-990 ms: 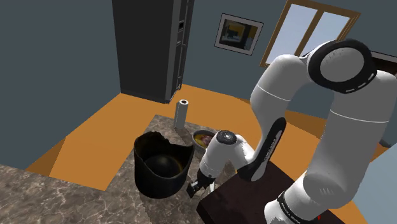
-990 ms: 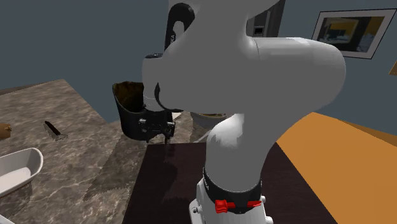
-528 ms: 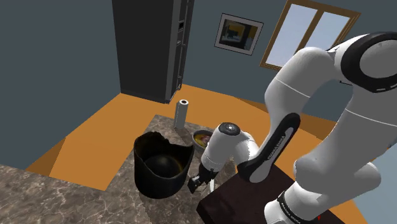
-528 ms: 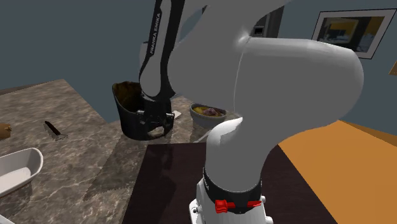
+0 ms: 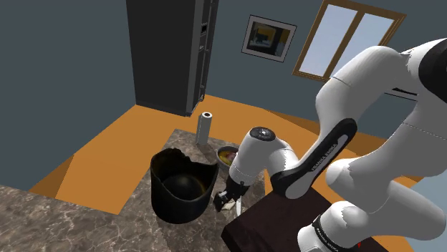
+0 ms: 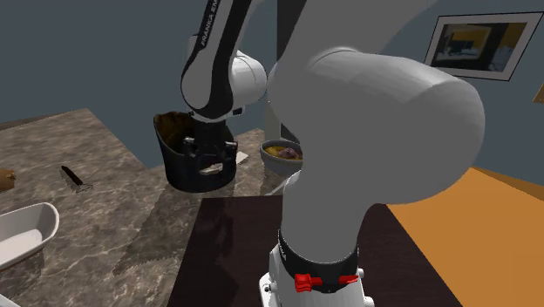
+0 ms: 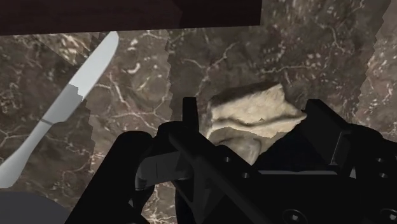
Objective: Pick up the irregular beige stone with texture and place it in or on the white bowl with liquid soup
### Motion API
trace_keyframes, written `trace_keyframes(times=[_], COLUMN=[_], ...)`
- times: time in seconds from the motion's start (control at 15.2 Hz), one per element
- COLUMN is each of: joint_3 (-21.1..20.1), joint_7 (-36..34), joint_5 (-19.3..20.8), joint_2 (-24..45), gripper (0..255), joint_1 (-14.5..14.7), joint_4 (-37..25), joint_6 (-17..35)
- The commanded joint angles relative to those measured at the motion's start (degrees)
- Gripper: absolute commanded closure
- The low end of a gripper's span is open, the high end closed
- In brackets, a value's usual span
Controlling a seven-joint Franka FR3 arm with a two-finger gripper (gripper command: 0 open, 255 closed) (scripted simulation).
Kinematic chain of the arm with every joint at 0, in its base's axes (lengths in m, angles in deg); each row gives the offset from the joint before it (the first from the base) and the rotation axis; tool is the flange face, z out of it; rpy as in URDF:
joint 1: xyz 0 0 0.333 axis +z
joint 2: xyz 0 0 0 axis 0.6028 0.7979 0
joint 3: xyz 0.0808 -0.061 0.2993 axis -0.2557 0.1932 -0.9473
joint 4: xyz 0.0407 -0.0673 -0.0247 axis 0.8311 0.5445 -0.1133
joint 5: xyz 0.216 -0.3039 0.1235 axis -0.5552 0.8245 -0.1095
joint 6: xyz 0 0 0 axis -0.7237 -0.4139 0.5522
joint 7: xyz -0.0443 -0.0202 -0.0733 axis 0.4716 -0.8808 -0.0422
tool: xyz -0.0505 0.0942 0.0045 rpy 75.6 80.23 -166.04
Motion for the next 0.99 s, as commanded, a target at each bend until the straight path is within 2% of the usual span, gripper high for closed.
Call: trace_keyframes(times=[0.0,0.2,0.53,0.59,0.92], joint_3=[-5.6,-10.9,-17.0,-17.1,-11.3], joint_7=[-1.8,-3.6,-5.0,-5.0,3.9], joint_5=[2.6,5.0,6.4,6.4,8.5], joint_2=[2.7,7.0,13.4,13.5,15.6], gripper=[255,255,255,255,255], joint_1=[-6.1,-11.5,-16.8,-16.9,-21.3], joint_4=[-0.1,-0.4,-1.0,-1.0,-3.4], joint_6=[-3.2,-7.9,-15.2,-15.3,-18.0])
